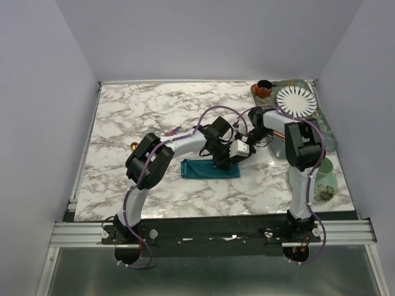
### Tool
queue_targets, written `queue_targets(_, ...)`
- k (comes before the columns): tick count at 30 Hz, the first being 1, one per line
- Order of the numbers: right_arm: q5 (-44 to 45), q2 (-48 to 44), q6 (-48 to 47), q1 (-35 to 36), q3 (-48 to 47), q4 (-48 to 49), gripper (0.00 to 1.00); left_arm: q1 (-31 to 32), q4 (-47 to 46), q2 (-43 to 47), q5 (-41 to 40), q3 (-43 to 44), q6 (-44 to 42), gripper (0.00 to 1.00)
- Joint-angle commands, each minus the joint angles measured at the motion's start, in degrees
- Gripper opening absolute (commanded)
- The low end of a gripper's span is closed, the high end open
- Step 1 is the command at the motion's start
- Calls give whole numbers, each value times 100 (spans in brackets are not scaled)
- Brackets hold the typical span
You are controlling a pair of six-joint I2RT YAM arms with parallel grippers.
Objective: Fold the napkin into a case and place the utensils inside
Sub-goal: Smooth out the smaller rectangle-folded napkin at the center of the board.
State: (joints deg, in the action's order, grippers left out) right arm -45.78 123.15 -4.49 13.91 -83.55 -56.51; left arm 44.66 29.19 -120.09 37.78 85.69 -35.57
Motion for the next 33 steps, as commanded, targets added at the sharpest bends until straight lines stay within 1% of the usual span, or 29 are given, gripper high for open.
queue_targets(1,87,174,-17,6,-74,0,1,77,105,-76,-429,-88,-46,26)
queue_targets(2,87,174,-17,6,-65,0,1,104,104,-76,-464,-114,-55,22)
queue_targets(4,104,183,-25,6,-56,9,0,121,105,-76,-491,-131,-116,20)
queue_targets(5,104,191,-25,6,-39,9,1,130,104,-67,-534,-149,-125,13)
queue_targets(8,130,174,-69,6,-21,0,1,139,52,20,-578,-184,-64,0)
queue_targets(17,122,165,-157,6,-12,0,1,-133,-150,434,-412,-228,253,0)
queue_targets(24,60,156,-131,6,-74,-26,1,-248,-1,223,-482,-175,208,0)
queue_targets(27,-45,130,-96,6,-91,-35,8,-274,-10,144,-500,-140,226,0)
queue_targets(28,-141,113,-61,6,-100,-27,14,-274,-10,127,-491,-132,244,0)
queue_targets(30,-256,95,-8,6,-127,-35,20,-274,-1,92,-473,-105,244,0)
queue_targets(31,-317,86,10,6,-144,-44,25,-274,-1,83,-465,-96,235,0)
queue_targets(33,-318,77,27,15,-170,-88,28,-274,8,83,-438,-88,217,0)
